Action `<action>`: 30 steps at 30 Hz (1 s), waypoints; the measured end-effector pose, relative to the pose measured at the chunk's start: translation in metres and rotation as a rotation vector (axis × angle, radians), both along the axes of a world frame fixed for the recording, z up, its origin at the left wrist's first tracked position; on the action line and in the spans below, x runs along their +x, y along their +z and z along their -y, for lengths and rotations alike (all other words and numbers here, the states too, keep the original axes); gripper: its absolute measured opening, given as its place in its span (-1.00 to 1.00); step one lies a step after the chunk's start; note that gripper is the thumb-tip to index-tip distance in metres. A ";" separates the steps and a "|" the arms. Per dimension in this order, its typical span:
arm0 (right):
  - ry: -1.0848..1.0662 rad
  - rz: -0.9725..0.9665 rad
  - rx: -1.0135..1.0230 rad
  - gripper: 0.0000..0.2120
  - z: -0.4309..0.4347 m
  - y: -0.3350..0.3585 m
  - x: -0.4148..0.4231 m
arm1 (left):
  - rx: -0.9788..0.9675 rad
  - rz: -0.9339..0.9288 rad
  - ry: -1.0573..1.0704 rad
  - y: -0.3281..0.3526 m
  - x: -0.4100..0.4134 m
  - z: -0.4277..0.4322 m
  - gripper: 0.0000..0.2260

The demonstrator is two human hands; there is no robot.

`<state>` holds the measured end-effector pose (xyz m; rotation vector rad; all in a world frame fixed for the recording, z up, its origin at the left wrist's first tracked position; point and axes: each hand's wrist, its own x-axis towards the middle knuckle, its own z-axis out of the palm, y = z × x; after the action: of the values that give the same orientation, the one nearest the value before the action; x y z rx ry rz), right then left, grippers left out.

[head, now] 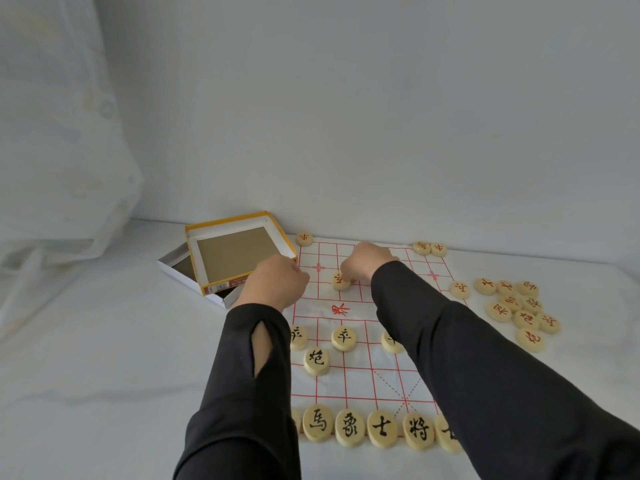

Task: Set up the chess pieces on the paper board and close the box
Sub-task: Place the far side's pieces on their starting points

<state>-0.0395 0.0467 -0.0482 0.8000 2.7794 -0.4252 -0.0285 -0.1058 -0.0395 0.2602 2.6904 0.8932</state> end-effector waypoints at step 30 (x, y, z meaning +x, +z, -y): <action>-0.191 -0.433 -0.156 -0.78 -0.125 0.006 0.109 | 0.015 -0.224 -0.263 0.001 0.050 -0.084 -0.72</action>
<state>0.0693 0.1714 -0.0424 1.0451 3.0092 -0.9384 0.0218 -0.0215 -0.0380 0.7390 2.7600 0.8470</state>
